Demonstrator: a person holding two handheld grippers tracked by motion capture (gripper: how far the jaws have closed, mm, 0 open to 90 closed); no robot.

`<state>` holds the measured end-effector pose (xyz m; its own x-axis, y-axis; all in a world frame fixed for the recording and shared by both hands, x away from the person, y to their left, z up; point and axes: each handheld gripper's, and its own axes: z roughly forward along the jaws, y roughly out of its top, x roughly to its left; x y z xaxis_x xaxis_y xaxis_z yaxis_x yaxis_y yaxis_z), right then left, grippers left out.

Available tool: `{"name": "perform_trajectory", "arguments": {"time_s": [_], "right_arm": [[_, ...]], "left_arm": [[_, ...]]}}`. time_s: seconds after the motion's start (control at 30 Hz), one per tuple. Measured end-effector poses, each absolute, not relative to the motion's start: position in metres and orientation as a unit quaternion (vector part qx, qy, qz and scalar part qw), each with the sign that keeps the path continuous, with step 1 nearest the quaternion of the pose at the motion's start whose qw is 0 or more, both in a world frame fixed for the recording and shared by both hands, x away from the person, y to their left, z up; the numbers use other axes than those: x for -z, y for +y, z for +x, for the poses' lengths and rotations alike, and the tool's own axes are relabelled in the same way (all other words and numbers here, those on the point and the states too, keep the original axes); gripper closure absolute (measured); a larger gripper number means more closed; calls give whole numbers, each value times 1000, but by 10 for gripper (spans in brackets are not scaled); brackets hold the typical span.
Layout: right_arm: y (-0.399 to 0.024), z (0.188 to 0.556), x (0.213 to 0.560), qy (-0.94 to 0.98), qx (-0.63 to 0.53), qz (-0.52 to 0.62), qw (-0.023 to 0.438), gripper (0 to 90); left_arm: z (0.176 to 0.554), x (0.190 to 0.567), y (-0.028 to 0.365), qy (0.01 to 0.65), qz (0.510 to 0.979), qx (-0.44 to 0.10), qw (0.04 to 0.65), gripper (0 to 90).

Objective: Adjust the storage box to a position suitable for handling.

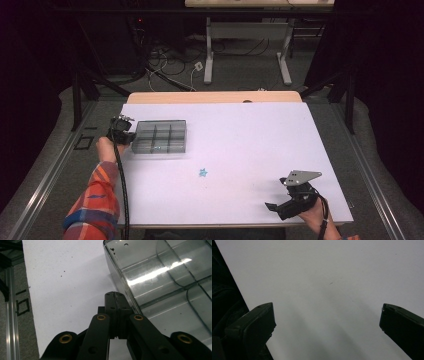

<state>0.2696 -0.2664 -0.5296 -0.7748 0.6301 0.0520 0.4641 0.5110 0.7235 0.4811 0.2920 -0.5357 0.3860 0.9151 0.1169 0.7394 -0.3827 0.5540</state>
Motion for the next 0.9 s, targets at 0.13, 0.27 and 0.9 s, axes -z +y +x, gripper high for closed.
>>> {"name": "perform_trajectory", "arguments": {"time_s": [0.13,0.27,0.9], "right_arm": [[-266,269,530,863,-380,316,109,0],[-266,269,529,863,-380,316,109,0],[-266,270,531,861,-383,316,109,0]], "left_arm": [[481,536,291,509,808,-209,212,900],[481,535,290,507,809,-206,213,900],[482,536,277,483,827,-196,212,899]]}}
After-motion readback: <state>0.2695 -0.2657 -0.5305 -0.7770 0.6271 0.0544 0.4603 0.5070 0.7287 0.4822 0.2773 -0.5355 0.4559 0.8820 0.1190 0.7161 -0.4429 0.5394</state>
